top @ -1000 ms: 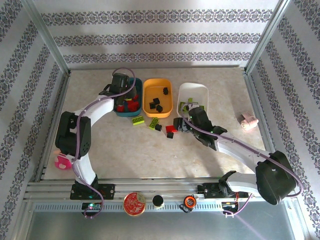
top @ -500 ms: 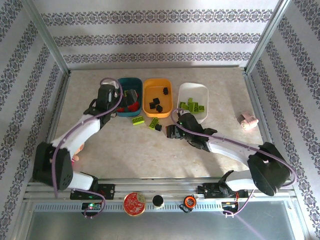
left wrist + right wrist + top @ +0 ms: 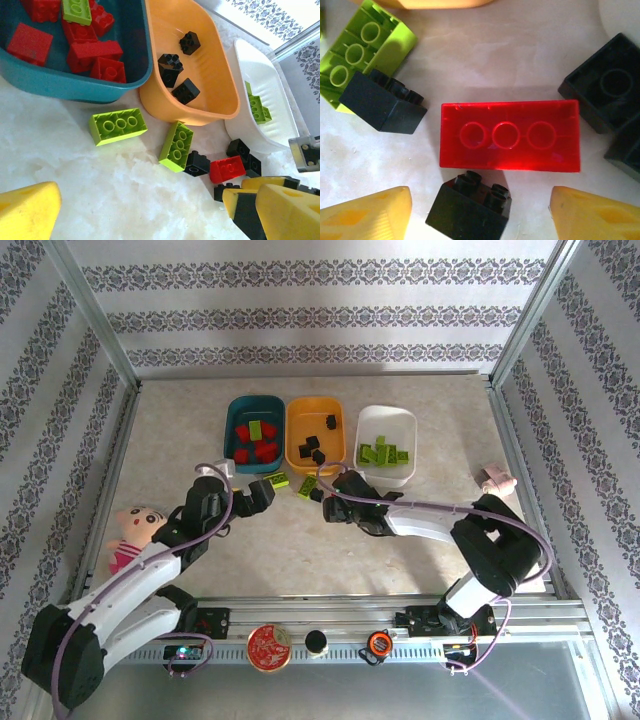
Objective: Sort the legos into containers by color
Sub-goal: Pick up the lego from the center of the table.
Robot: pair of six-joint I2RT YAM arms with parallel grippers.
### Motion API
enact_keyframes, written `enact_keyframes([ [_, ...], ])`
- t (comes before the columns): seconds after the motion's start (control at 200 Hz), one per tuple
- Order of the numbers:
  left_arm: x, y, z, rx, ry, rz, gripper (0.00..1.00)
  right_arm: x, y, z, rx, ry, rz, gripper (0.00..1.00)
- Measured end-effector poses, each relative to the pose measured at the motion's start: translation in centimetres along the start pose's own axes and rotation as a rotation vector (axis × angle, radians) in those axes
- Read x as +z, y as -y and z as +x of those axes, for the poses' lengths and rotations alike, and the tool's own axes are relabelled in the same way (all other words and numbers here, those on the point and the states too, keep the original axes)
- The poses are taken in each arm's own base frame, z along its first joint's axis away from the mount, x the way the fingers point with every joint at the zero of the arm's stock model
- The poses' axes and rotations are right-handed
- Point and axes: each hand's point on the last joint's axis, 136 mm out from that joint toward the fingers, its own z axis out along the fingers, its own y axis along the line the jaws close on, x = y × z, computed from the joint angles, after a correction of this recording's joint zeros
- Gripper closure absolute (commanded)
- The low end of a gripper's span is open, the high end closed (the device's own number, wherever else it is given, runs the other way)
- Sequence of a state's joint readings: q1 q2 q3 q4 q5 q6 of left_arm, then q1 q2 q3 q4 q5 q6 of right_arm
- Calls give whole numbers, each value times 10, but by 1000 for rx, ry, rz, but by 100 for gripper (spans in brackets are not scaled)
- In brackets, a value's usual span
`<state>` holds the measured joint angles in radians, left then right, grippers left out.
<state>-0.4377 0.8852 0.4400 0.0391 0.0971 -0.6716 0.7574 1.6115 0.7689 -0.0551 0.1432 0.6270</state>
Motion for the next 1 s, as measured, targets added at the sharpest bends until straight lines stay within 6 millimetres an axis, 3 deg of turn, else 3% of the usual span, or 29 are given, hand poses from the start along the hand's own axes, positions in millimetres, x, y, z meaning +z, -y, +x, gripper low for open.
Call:
enact_keyframes([
  [0.32, -4, -10, 13, -27, -7, -6, 0, 9, 0, 4, 2, -14, 17, 63],
  [0.55, -9, -9, 11, -30, 11, 9, 0, -28, -22, 0, -51, 48, -90, 69],
  [0.69, -10, -10, 13, -30, 12, 10, 0, -56, -38, -24, -73, 132, -164, 70],
  [0.809, -9, -13, 17, -33, 3, 3, 1, -64, -52, -59, -82, 184, -190, 70],
  [0.914, -9, -13, 18, -38, 2, 3, 0, -58, -57, -103, -67, 232, -182, 69],
  [0.999, -10, -13, 18, -44, 2, 8, 0, -37, -52, -136, -43, 251, -151, 69],
])
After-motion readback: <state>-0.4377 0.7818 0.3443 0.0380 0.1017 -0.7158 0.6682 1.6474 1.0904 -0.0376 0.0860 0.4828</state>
